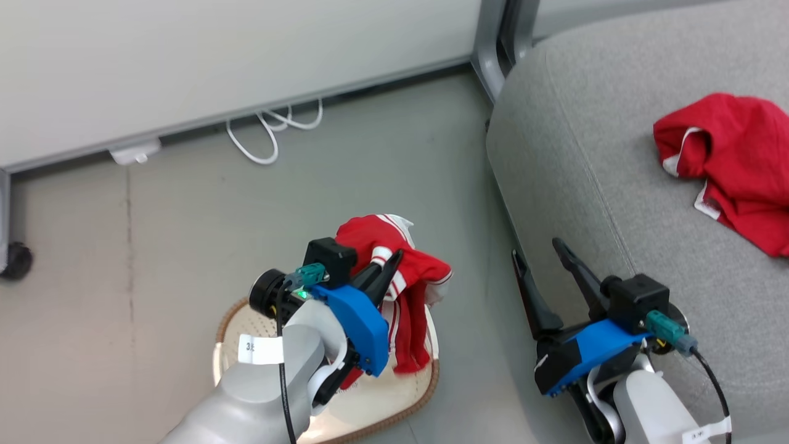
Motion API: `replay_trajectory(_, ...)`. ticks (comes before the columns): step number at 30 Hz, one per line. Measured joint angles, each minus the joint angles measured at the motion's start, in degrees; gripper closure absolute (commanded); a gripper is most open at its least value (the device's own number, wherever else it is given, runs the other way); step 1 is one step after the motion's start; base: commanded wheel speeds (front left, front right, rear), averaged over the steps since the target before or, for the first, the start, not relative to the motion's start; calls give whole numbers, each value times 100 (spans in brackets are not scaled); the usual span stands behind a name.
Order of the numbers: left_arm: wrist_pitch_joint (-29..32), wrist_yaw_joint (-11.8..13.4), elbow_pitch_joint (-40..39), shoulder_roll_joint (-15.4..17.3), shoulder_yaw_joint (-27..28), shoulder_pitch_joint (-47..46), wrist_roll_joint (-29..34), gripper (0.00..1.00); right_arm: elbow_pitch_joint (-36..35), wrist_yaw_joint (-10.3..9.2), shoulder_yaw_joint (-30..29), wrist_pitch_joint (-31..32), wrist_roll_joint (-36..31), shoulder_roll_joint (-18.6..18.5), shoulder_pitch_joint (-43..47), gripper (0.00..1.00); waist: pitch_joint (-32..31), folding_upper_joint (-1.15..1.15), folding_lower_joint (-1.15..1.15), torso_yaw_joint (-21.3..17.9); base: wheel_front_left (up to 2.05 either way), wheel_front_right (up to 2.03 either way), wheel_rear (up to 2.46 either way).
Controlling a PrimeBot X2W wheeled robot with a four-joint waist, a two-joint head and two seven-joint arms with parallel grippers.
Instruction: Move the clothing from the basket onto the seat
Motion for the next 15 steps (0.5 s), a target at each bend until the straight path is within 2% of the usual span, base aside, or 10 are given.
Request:
replay_trajectory(8,-127,0,-281,-75,-309,-365,-29,100,-20,0,73,201,29,-1,338,0,-731,0,0,265,0,0,0)
replay_trajectory(15,-174,0,-423,-168,-421,-724,-37,100,-15,0,248,339,30,0,444,0,-1086,0,0,487,0,0,0)
